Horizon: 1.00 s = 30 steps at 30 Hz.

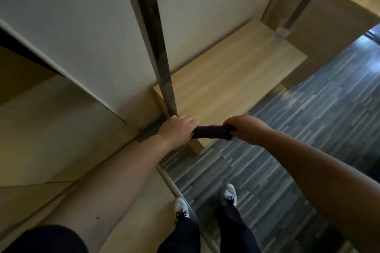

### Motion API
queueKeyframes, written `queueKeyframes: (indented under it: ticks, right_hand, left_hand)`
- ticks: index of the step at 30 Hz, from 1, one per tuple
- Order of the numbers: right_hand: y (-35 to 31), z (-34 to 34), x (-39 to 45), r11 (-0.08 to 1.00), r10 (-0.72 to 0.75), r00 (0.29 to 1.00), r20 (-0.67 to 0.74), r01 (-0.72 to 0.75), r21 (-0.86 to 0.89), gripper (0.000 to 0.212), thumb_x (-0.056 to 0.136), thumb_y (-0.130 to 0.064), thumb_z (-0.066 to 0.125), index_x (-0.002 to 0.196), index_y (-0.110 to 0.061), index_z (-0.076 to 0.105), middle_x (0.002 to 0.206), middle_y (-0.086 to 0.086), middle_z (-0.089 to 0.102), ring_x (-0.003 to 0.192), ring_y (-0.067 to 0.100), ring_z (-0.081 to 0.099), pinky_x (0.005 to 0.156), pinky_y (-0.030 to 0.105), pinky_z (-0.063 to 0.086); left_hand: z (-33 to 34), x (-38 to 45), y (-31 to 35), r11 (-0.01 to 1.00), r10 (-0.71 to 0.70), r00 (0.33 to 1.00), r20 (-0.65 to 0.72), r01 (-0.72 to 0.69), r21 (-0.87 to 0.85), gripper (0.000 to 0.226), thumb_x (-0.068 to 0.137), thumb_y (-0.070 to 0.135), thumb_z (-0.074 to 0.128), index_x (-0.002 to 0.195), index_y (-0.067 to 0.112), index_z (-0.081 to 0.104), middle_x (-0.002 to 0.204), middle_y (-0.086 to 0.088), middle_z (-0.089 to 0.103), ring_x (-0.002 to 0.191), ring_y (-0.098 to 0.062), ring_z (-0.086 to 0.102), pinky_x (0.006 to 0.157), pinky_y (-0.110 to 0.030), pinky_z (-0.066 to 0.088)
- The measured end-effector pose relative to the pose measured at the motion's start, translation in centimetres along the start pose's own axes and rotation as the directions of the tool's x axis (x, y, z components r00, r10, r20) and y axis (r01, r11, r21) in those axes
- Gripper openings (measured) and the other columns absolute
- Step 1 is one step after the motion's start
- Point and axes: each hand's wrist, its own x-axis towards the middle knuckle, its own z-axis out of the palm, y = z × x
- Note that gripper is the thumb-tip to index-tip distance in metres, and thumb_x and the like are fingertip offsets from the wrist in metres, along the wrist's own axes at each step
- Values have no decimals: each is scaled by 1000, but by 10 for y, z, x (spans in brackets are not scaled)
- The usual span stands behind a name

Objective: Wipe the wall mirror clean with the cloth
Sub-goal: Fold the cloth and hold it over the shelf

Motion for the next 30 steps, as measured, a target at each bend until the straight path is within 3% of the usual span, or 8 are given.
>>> queueKeyframes:
  ticks: [9,16,19,21,23,26,28,30]
  right_hand:
    - [75,28,115,994,-85,980,-180,71,-83,23,101,-14,47,119,-18,61,98,3,65,83,21,61,77,36,53]
    - [104,78,181,963,-242,855,-459,153,-222,23,90,-5,63,111,-11,64,109,5,70,98,27,66,93,42,50]
    - [112,114,190,960,-240,884,-401,154,-234,28,83,-7,72,110,-9,64,114,8,68,104,28,65,100,44,48]
    - [114,144,185,947,-272,907,-322,193,-256,37,82,-11,73,118,-8,64,128,13,63,120,31,59,110,46,41]
    - [114,166,171,954,-233,953,-194,185,-234,55,97,-30,54,146,-8,42,157,16,34,147,32,29,121,45,18]
    - [111,186,151,953,-115,993,-2,109,-281,73,101,-59,11,153,-13,-12,159,10,-22,148,27,-21,120,46,-12]
    - [105,186,147,938,-85,996,34,91,-335,81,93,-68,0,149,-13,-22,155,12,-31,144,28,-29,119,50,-15]
    - [102,180,148,924,-66,995,81,91,-371,83,93,-70,-2,148,-12,-25,153,13,-34,143,29,-31,119,52,-16]
  left_hand:
    - [71,100,-32,972,-234,968,-85,235,-1,12,96,14,58,108,14,56,106,-5,61,95,-23,57,78,-35,50]
    - [139,131,-57,942,-293,926,-237,322,96,22,80,5,76,94,6,59,84,-9,63,73,-22,59,58,-28,48]
    - [172,132,-61,957,-251,943,-219,276,92,31,69,-4,81,91,3,60,86,-14,63,76,-27,61,61,-33,55]
    - [195,121,-58,967,-231,959,-165,245,73,36,67,-4,81,98,0,62,105,-20,66,97,-34,64,80,-40,58]
    - [218,102,-53,969,-243,964,-105,247,27,40,80,3,75,117,-1,60,133,-23,56,126,-38,53,102,-46,48]
    - [232,80,-42,962,-270,962,49,268,51,61,100,34,37,152,3,26,161,-17,15,148,-35,21,119,-52,25]
    - [230,74,-39,957,-286,938,196,268,114,69,102,46,21,152,8,-7,159,-12,-16,151,-30,-3,123,-52,7]
    - [225,75,-38,949,-305,916,261,268,167,73,103,52,19,151,10,-17,157,-10,-28,150,-28,-14,122,-53,-1]
